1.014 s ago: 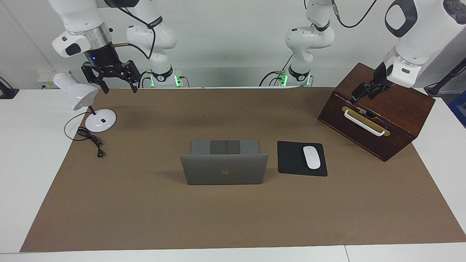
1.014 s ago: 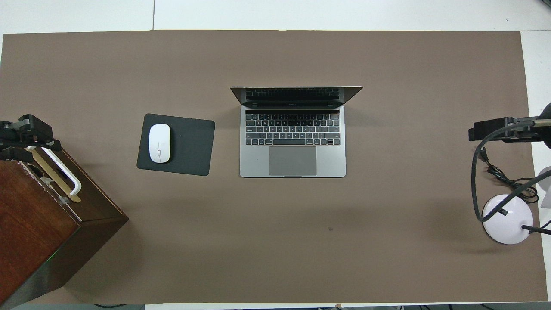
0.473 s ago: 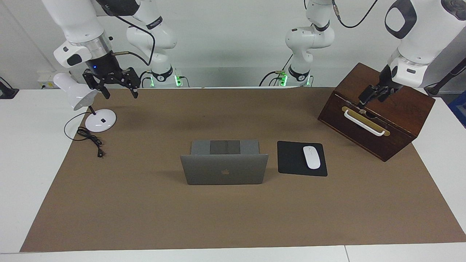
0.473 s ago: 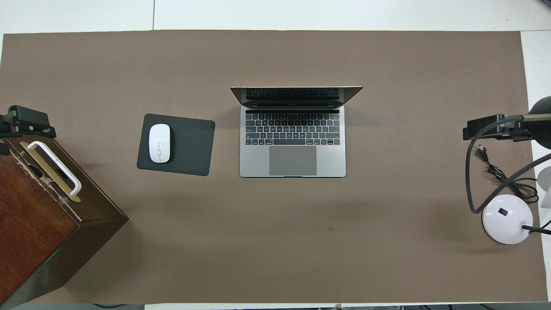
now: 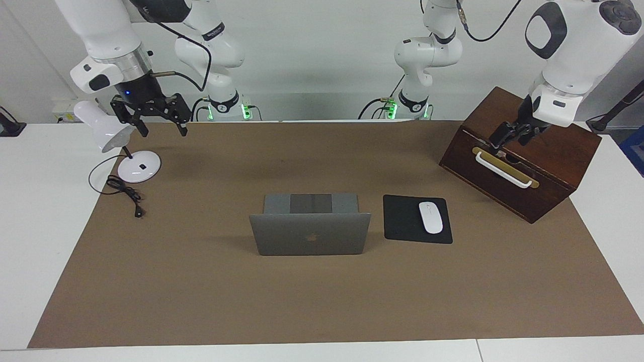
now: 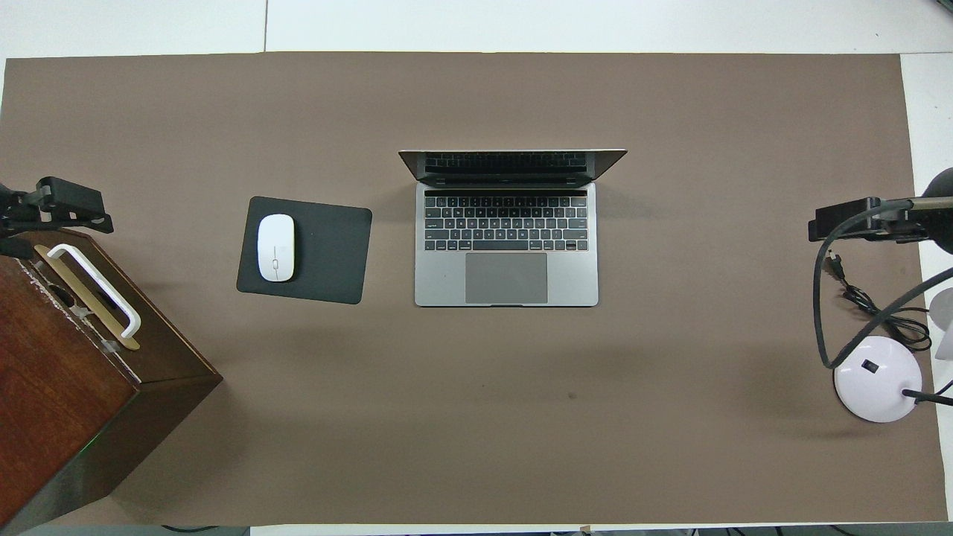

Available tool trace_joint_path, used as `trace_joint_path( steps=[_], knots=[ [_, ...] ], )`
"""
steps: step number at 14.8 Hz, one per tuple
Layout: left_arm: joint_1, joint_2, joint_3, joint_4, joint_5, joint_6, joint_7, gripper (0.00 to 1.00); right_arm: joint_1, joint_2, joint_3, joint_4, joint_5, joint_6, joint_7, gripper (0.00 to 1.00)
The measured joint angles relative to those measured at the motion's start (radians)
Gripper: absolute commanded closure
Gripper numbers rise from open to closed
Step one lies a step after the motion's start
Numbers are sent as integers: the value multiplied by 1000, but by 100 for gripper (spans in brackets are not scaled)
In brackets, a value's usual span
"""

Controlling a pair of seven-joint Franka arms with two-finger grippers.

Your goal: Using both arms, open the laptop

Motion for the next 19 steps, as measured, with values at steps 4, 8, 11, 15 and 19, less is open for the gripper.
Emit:
trace_joint_path(
  steps=[4, 8, 11, 15, 19],
  knots=[
    [0, 0, -18, 8, 0, 0, 2, 0, 0, 1, -11, 1, -1, 20, -31, 0],
    [6, -1, -19, 47, 0, -8, 50, 0, 0, 3, -16, 16, -1, 21, -41, 0],
    [10, -1, -21, 61, 0, -26, 58, 0, 0, 3, -16, 34, -1, 21, -43, 0],
    [11, -1, -27, 85, 0, -28, 60, 0, 0, 3, -16, 35, -1, 21, -43, 0],
    [24, -1, -84, 115, 0, -32, 66, 0, 0, 21, -16, 35, -1, 19, -43, 0]
  ],
)
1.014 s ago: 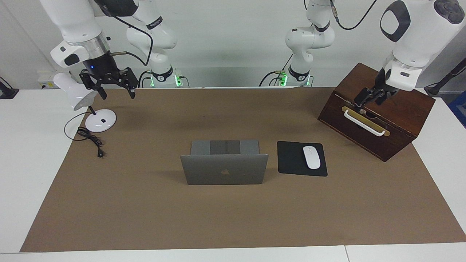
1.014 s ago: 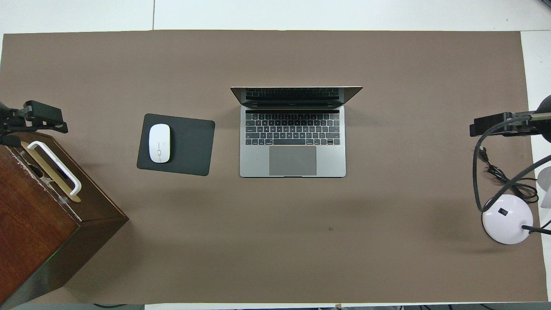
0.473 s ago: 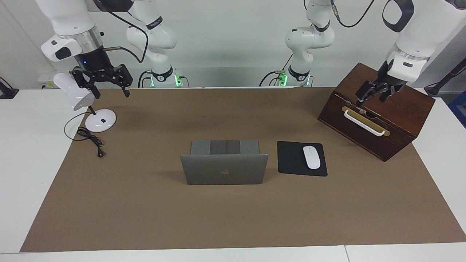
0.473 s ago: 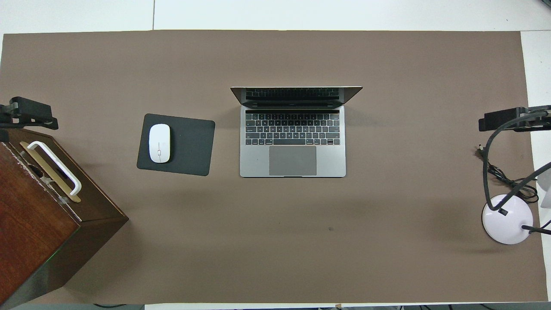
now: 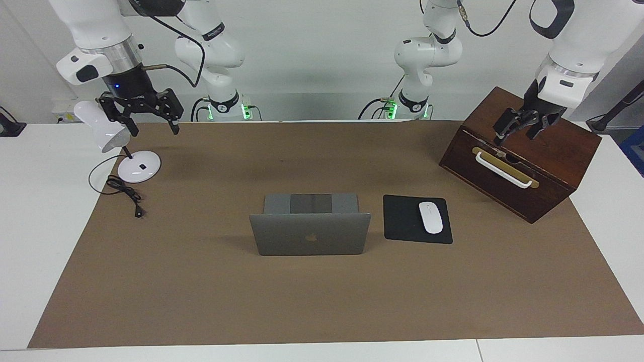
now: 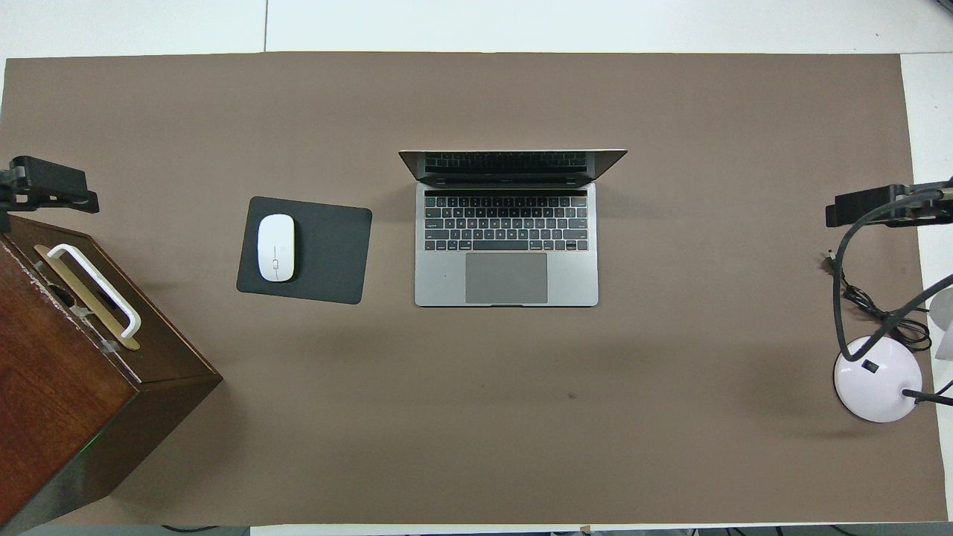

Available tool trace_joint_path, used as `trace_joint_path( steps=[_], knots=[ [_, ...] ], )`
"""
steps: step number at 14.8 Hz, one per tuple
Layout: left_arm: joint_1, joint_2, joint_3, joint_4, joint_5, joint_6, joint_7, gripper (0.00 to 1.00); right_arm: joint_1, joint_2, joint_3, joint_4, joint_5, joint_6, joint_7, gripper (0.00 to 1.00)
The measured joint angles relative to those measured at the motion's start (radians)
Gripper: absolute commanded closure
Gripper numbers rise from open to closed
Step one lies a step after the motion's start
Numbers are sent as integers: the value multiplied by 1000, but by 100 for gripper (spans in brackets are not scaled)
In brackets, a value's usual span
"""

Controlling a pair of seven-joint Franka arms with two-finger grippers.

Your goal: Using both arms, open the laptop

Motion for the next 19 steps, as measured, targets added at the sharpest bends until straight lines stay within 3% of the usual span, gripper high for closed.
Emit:
trace_joint_path(
  steps=[8, 19],
  knots=[
    [10, 2, -8, 0, 0, -4, 1, 0, 1, 26, 2, 66, -2, -19, 0, 0],
    [15, 2, -6, 4, 0, 0, 57, 0, 2, 20, 5, 71, -2, -19, 0, 0]
  ],
)
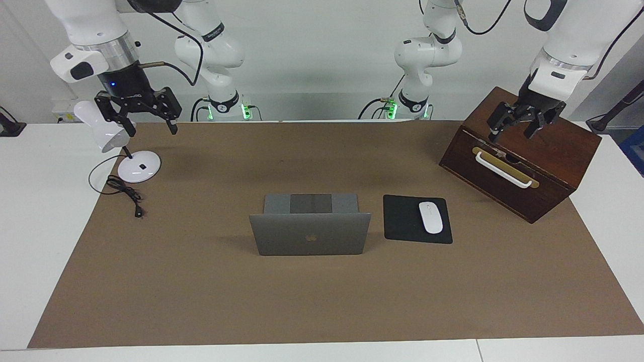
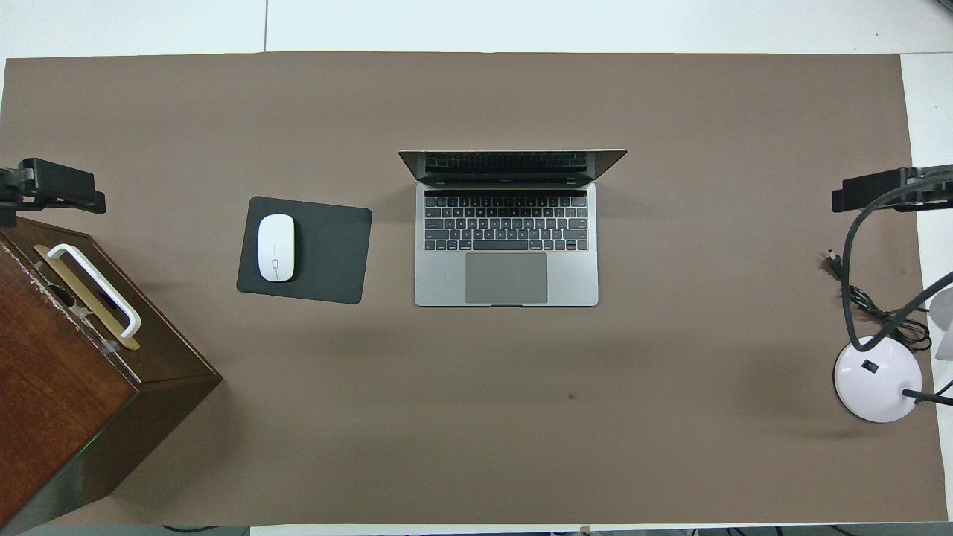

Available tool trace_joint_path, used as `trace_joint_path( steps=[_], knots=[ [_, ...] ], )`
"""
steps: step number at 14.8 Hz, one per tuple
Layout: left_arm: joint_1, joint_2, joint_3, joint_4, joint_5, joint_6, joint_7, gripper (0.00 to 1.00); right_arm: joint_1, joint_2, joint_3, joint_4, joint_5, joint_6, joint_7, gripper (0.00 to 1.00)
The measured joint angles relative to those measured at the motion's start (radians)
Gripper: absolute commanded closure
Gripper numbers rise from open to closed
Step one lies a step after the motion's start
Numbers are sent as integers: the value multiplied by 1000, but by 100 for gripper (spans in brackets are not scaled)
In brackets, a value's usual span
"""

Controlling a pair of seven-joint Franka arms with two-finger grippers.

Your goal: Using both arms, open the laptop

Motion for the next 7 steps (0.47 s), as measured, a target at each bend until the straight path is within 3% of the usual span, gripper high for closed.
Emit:
trace_joint_path(
  steps=[7],
  knots=[
    [1, 10, 8, -44, 0, -2, 0, 0, 0, 3, -2, 0, 0, 0, 0, 0]
  ],
)
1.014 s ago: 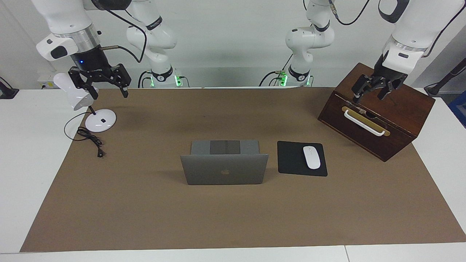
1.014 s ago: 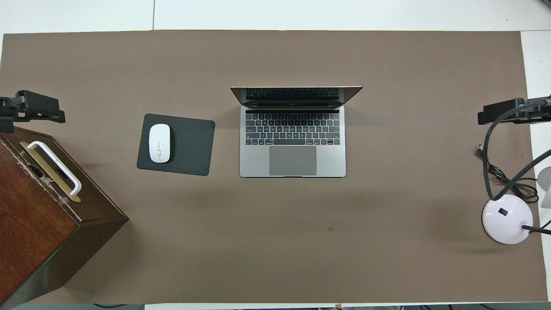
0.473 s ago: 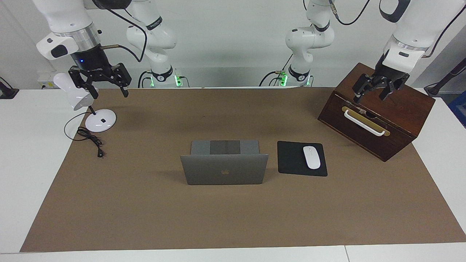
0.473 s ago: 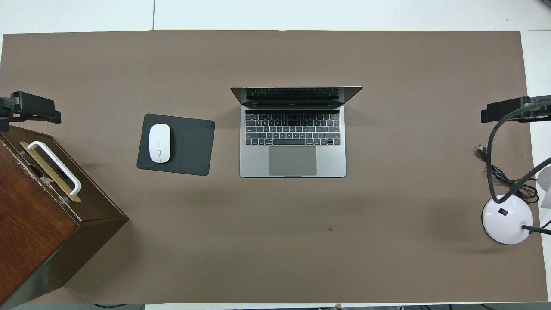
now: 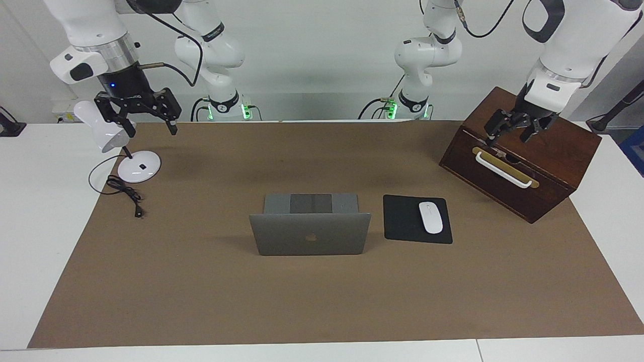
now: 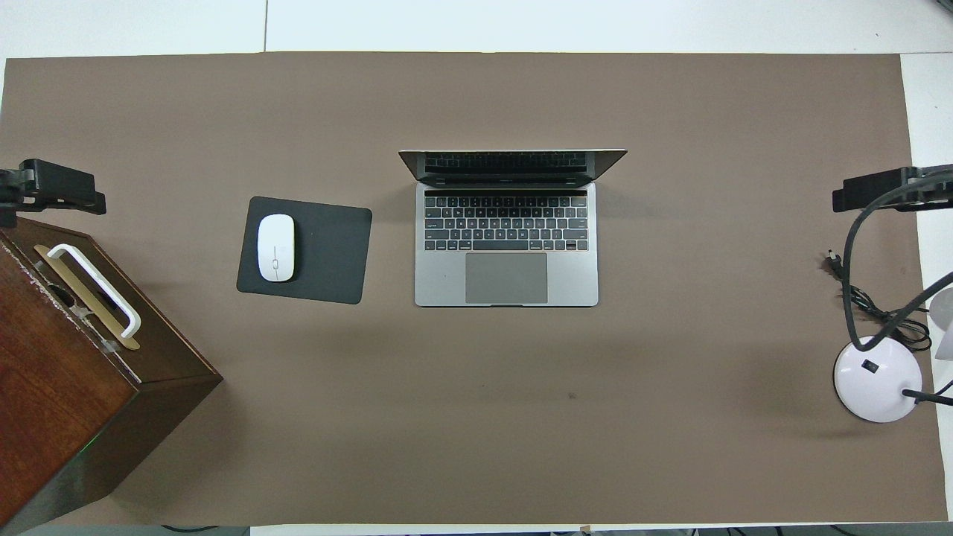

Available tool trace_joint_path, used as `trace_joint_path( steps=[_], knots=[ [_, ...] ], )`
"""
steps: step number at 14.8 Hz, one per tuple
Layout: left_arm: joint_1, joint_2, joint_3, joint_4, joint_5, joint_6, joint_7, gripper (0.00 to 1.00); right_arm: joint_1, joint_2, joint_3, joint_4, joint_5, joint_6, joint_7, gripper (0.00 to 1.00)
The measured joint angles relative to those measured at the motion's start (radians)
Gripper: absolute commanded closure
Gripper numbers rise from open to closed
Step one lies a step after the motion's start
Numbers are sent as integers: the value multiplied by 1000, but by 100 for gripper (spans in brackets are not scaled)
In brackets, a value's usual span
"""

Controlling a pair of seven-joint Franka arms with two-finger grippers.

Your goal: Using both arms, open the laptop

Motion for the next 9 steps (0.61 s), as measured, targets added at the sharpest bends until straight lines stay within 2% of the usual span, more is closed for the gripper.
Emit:
trace_joint_path(
  steps=[9],
  knots=[
    [0, 0, -4, 4, 0, -25, 0, 0, 0, 0, -3, 0, 0, 0, 0, 0]
  ],
)
